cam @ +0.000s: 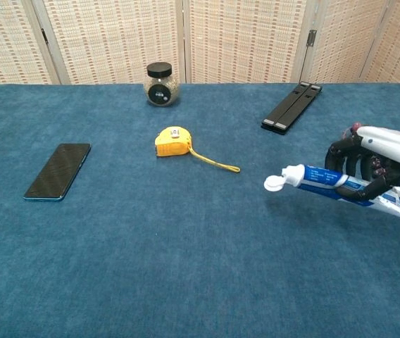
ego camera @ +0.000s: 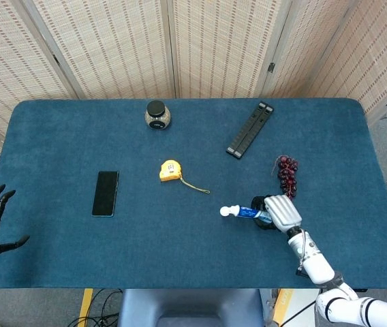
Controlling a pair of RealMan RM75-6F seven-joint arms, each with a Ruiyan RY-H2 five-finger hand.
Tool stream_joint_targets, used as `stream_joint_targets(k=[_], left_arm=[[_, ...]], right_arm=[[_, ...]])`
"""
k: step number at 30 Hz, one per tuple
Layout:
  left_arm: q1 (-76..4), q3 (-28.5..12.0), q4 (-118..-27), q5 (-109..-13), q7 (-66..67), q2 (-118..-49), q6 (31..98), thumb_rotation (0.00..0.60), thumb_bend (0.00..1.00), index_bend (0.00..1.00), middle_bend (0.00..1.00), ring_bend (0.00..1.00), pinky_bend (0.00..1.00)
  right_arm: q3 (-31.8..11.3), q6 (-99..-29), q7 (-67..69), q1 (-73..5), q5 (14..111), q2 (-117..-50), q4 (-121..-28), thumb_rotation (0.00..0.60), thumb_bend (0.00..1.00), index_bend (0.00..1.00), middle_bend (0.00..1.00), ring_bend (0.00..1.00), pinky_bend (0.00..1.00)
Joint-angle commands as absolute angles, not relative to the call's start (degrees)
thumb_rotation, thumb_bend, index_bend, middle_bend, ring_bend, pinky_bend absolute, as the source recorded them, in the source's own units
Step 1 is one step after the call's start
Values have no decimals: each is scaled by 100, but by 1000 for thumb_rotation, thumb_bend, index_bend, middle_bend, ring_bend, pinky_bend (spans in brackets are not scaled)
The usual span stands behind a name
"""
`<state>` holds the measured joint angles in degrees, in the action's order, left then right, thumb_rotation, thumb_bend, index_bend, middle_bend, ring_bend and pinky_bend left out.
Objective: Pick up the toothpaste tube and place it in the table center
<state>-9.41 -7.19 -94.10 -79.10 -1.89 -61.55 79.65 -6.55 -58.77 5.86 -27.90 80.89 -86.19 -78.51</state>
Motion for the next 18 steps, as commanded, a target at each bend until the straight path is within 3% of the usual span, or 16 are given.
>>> stream_joint_targets(k=[1, 9, 18], left_arm=[[-1141, -872, -9420, -7922, -365, -6039, 7788, 600, 20, 92, 51, 48, 136], [-1586, -1078, -9578, -8138, -469, -6008, 7545, 600, 20, 60, 51, 47, 136], [-2056, -1170, -9938, -8534, -313, -6191, 7407, 600, 20, 17, 51, 47, 136]], right_arm=[[-729, -6259, 1240, -2853, 8566, -8441, -8187, 600, 607, 654, 627, 486, 522], [-849, -6340, 2311, -3214, 9012, -8447, -8641, 600, 606, 658, 634, 492, 522], [-1234, -6076, 2659, -3820, 8879, -8936, -8662, 600, 607, 667, 639, 510, 522]])
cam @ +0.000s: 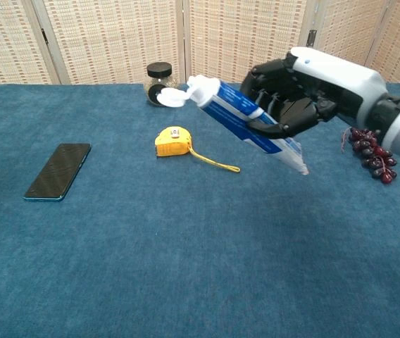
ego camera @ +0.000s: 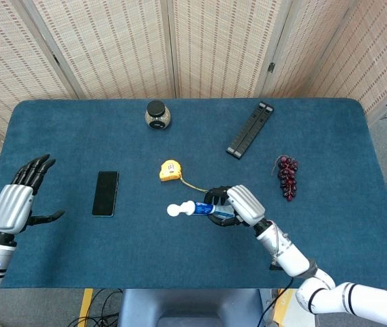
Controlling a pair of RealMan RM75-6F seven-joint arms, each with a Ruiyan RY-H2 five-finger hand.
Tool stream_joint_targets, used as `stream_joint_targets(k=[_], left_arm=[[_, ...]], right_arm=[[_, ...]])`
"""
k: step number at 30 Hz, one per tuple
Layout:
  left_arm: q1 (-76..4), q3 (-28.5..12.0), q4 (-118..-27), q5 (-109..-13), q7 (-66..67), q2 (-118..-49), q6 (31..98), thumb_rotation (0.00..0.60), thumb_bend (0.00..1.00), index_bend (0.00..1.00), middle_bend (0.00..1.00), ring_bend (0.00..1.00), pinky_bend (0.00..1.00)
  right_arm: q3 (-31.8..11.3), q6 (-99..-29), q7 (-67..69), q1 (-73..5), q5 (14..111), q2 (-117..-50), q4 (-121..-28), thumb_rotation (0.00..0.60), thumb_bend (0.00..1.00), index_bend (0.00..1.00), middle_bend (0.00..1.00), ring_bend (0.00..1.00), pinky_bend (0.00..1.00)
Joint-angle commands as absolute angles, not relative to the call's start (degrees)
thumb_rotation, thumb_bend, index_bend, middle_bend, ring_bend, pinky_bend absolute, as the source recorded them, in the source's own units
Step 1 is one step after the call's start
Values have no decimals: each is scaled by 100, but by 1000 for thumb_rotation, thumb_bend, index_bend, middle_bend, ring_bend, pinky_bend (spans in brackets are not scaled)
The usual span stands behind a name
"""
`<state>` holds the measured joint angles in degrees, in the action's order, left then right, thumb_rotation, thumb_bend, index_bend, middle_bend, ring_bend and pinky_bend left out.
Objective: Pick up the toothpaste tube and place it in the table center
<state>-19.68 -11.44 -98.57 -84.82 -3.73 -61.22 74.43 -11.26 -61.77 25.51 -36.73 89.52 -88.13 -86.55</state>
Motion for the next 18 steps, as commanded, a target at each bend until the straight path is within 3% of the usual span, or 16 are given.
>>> stream_joint_targets(k=[1, 18], left_arm=[[-2112, -1178, -9993, -8567, -308, -6226, 7386, 600, 20, 9, 51, 47, 136], [-2750, -1243, -10250, -8806, -188, -6851, 7197, 600, 20, 0, 43, 47, 136]], right_arm=[[-1282, -6032, 2672, -3896, 8842, -8994, -8648, 600, 607, 667, 639, 510, 522], [-1590, -5786, 2498, -4534, 8370, -9762, -8404, 600, 620, 675, 643, 523, 522]])
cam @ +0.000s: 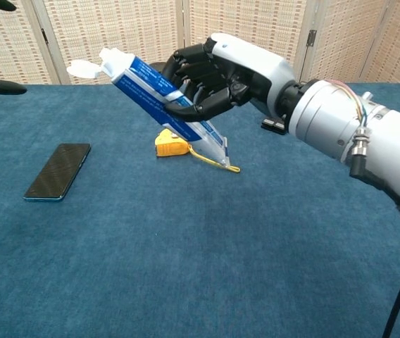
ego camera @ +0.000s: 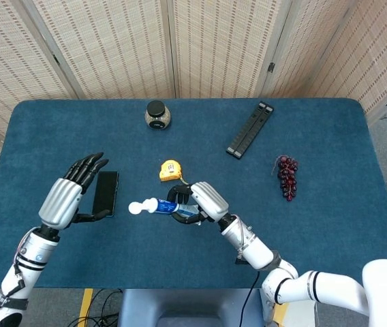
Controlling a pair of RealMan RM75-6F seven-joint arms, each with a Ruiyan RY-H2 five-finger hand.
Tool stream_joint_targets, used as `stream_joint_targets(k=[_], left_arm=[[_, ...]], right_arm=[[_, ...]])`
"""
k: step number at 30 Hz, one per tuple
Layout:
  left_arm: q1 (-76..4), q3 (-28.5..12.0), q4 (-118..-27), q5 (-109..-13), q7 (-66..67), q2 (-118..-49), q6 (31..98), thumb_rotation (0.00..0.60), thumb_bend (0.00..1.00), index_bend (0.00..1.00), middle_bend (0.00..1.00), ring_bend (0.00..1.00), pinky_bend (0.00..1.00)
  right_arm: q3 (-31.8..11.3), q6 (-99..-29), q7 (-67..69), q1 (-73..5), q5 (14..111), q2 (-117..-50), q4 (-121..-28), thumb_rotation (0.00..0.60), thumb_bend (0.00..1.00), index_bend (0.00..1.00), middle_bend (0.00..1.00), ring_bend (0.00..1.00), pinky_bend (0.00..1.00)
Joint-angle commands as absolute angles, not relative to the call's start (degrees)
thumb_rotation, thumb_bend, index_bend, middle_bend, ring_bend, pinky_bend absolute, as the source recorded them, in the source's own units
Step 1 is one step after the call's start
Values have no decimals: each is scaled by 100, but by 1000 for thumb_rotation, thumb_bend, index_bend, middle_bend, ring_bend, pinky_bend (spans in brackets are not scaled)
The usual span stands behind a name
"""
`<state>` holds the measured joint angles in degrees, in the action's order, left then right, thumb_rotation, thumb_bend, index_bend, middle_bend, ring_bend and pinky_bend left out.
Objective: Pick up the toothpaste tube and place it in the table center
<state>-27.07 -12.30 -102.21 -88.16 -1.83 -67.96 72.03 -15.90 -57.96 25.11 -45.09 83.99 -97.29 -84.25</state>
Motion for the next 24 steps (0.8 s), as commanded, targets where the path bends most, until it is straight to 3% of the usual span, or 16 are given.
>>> stream_joint_targets(k=[1, 24], left_arm=[[-2778, -1253, -10265, -8795, -191, -6901, 7202, 600, 20, 0, 43, 47, 136], [-3089, -1269, -10268, -8653, -282, -7453, 7253, 600, 20, 0, 43, 47, 136]], right_arm=[[-1590, -5787, 2500, -4550, 8354, -9784, -8396, 600, 620, 675, 644, 523, 522], [-1491, -5791, 2388, -4662, 8188, -9869, -8418, 600, 641, 700, 663, 544, 522]])
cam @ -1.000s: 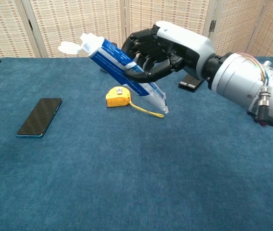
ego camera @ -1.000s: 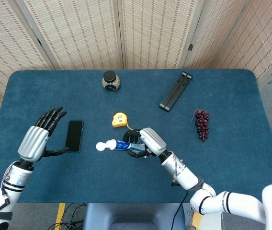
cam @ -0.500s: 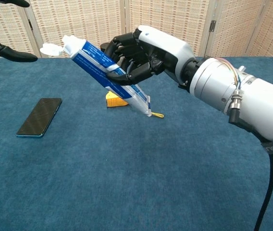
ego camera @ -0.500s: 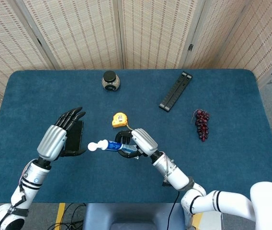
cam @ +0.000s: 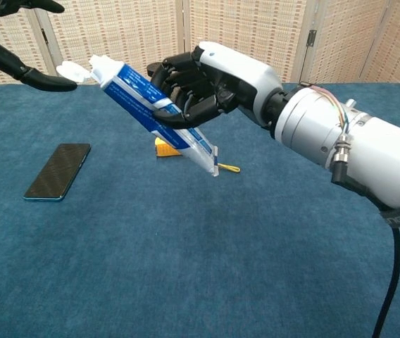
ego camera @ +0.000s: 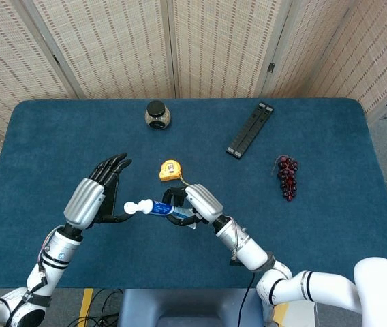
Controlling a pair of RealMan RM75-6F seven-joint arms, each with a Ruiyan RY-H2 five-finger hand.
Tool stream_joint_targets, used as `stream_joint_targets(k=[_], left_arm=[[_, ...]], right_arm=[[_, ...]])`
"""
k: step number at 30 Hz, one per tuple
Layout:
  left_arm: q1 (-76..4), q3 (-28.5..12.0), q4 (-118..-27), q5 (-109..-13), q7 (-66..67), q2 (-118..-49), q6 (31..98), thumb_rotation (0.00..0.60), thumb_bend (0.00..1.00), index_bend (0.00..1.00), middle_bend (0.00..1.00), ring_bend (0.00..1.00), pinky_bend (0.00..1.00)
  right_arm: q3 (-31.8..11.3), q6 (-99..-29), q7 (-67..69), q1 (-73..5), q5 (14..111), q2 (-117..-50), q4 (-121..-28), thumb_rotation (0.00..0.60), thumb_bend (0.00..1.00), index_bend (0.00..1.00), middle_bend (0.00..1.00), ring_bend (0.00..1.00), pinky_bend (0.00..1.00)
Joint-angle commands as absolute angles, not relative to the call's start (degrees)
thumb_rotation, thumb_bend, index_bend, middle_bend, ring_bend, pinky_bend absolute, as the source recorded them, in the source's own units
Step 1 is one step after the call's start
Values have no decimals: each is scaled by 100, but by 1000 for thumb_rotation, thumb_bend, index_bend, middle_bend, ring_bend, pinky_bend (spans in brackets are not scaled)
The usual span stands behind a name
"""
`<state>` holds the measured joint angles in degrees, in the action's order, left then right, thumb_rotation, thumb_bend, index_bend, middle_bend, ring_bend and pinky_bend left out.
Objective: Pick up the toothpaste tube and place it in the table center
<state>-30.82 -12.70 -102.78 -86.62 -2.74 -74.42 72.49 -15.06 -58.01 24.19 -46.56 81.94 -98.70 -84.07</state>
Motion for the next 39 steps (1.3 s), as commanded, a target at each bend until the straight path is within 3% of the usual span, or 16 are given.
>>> stream_joint_targets(k=[1, 19, 28, 30, 32, 35, 36, 39], left_arm=[[-3094, -1268, -10263, -8645, -290, -7457, 7254, 600, 20, 0, 43, 47, 136], [-3146, -1347, -10477, -8526, -270, -7276, 7329, 600, 20, 0, 43, 47, 136], [-3120, -1406, -10800, -8110, -1499, -6953, 6962, 579, 18, 0, 39, 44, 136], [-3134, -1411, -10760, -8169, -1735, -6950, 6943, 469, 18, 2, 39, 40, 136], [-3157, -1404, -10698, -8258, -1911, -6963, 6937, 278, 18, 6, 39, 36, 136], [-3191, -1386, -10635, -8370, -2049, -6996, 6936, 77, 12, 7, 39, 32, 136], [-3197, -1392, -10615, -8390, -2077, -7021, 6959, 26, 5, 7, 39, 30, 136], [-3229, -1389, -10582, -8396, -2076, -7078, 6958, 0, 0, 5, 39, 26, 135]], right_arm=[[-1480, -5777, 2358, -4668, 8183, -9867, -8419, 600, 645, 701, 664, 544, 523], [-1413, -5735, 2241, -4668, 8073, -9825, -8533, 600, 651, 707, 669, 550, 527], [-1403, -5765, 2577, -4602, 8073, -9789, -8480, 600, 650, 707, 669, 552, 528], [-1415, -5763, 2559, -4628, 8099, -9799, -8494, 600, 650, 707, 669, 552, 528], [-1439, -5756, 2518, -4663, 8106, -9820, -8523, 600, 650, 707, 669, 552, 528], [-1481, -5725, 2451, -4712, 8071, -9860, -8559, 600, 651, 707, 669, 552, 528], [-1495, -5712, 2425, -4726, 8050, -9876, -8567, 600, 651, 707, 669, 552, 528], [-1548, -5684, 2335, -4775, 7976, -9949, -8594, 600, 652, 707, 669, 552, 528]])
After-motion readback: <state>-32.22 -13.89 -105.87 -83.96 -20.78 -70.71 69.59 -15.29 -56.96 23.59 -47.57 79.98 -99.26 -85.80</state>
